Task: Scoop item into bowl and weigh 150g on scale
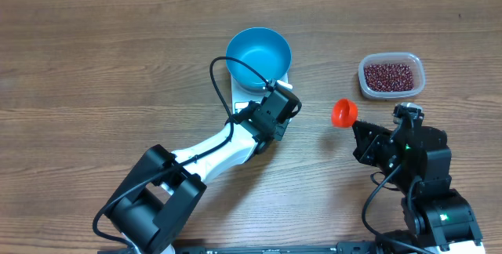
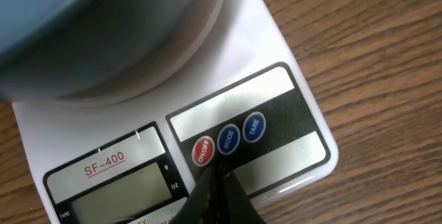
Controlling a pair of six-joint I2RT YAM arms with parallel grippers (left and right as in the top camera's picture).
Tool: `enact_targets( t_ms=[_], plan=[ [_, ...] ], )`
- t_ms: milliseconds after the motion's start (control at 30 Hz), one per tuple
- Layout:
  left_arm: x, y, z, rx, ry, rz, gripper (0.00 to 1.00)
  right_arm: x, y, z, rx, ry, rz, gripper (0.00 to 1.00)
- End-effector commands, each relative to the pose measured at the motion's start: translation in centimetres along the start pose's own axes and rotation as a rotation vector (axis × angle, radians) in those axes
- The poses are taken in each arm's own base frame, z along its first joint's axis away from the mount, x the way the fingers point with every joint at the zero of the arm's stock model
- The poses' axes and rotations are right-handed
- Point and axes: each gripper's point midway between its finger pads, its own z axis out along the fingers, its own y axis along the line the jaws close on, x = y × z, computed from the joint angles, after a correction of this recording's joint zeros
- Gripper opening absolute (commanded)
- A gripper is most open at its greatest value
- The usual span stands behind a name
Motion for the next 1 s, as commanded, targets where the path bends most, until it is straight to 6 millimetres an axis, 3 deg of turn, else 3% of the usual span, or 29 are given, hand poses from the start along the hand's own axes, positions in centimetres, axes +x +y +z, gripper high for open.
enact_targets(
  t_ms=[0, 967],
  plan=[
    [0.13, 0.62, 0.40, -0.025, 0.000, -0.010, 0.04, -1.21, 0.74, -0.75, -0.012, -0.042, -0.014, 0.04],
    [0.27, 1.16, 0.96, -0.027, 0.009, -0.028, 0.04, -1.28, 0.80, -0.76, -0.015, -0.044, -0.014, 0.04]
  ],
)
